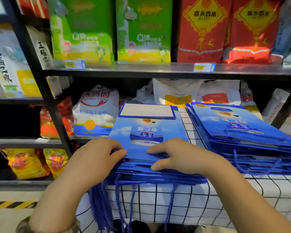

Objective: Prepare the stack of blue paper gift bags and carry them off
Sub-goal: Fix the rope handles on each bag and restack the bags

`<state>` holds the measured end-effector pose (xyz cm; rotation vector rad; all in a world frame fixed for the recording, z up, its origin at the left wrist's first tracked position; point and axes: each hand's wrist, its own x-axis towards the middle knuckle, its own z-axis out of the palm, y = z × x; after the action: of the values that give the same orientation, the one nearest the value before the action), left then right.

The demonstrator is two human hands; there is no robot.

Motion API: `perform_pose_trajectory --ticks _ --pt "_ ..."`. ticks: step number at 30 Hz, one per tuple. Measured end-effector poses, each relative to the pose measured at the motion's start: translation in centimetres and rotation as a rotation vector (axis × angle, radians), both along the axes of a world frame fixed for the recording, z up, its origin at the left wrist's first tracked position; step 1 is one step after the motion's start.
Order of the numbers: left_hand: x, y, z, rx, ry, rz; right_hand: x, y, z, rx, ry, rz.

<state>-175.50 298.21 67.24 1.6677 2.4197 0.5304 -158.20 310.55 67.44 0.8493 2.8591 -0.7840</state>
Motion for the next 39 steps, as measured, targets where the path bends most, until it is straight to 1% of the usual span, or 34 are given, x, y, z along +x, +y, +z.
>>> perform_pose_trajectory --ticks 6,8,9,10,11,13,15,18,21,22,24,26,29,31,33,34,37,39 --pt "-1.0 0.1 0.6 -0.007 0.078 -0.053 -0.4 0.5 -1.0 -0.072 0.078 -0.087" --pt "-0.8 0.0 0.7 0.05 0.094 -0.048 -0.4 0.4 -1.3 -0.093 0.112 -0.116" --pt "-0.7 0.0 0.6 0.108 0.068 -0.041 -0.4 0.3 -1.5 -0.105 0.131 -0.127" --pt "-0.5 -0.1 0.7 0.169 -0.002 -0.032 -0.4 0.3 -1.6 -0.113 0.152 -0.137" --pt "-0.1 0.0 0.9 0.228 -0.126 -0.026 -0.4 0.2 -1.6 -0.111 0.177 -0.143" --pt "1.2 0.1 1.4 0.325 -0.504 -0.036 -0.5 -0.1 -1.6 -0.094 0.27 -0.147" --pt "2.6 0.5 1.7 0.361 -0.861 -0.056 -0.6 -0.5 -1.5 -0.127 0.408 -0.157" --pt "4.0 1.4 1.8 0.393 -1.257 -0.058 -0.3 -1.0 -1.6 -0.318 0.578 -0.167" --pt "4.5 2.5 2.1 0.473 -1.753 -0.047 0.2 -1.7 -1.7 -0.491 0.676 -0.133" --pt "4.6 2.8 2.3 0.503 -1.869 -0.042 0.3 -2.0 -1.8 -0.514 0.692 -0.118" --pt "5.0 3.5 2.7 0.567 -1.976 -0.011 0.3 -2.3 -1.8 -0.527 0.684 -0.086" --pt "5.3 4.0 2.8 0.624 -1.998 0.02 0.3 -2.9 -1.6 -0.511 0.659 -0.065" --pt "5.3 4.7 2.7 0.666 -2.0 0.004 -0.2 -3.6 -1.2 -0.546 0.673 -0.069" --pt "5.4 4.9 2.8 0.66 -1.992 -0.014 -0.6 -3.8 -1.2 -0.517 0.665 -0.068" --pt "5.4 4.9 2.8 0.602 -1.933 -0.06 -0.8 -3.9 -0.9 -0.507 0.68 -0.094" --pt "5.1 4.7 2.7 0.564 -1.855 -0.092 -0.7 -3.8 -0.7 -0.532 0.704 -0.115" --pt "4.5 3.9 2.5 0.469 -1.496 -0.108 0.2 -2.9 0.7 -0.664 0.856 -0.209" --pt "4.7 3.1 2.3 0.383 -1.338 -0.116 0.6 -2.0 1.6 -0.724 0.96 -0.289"
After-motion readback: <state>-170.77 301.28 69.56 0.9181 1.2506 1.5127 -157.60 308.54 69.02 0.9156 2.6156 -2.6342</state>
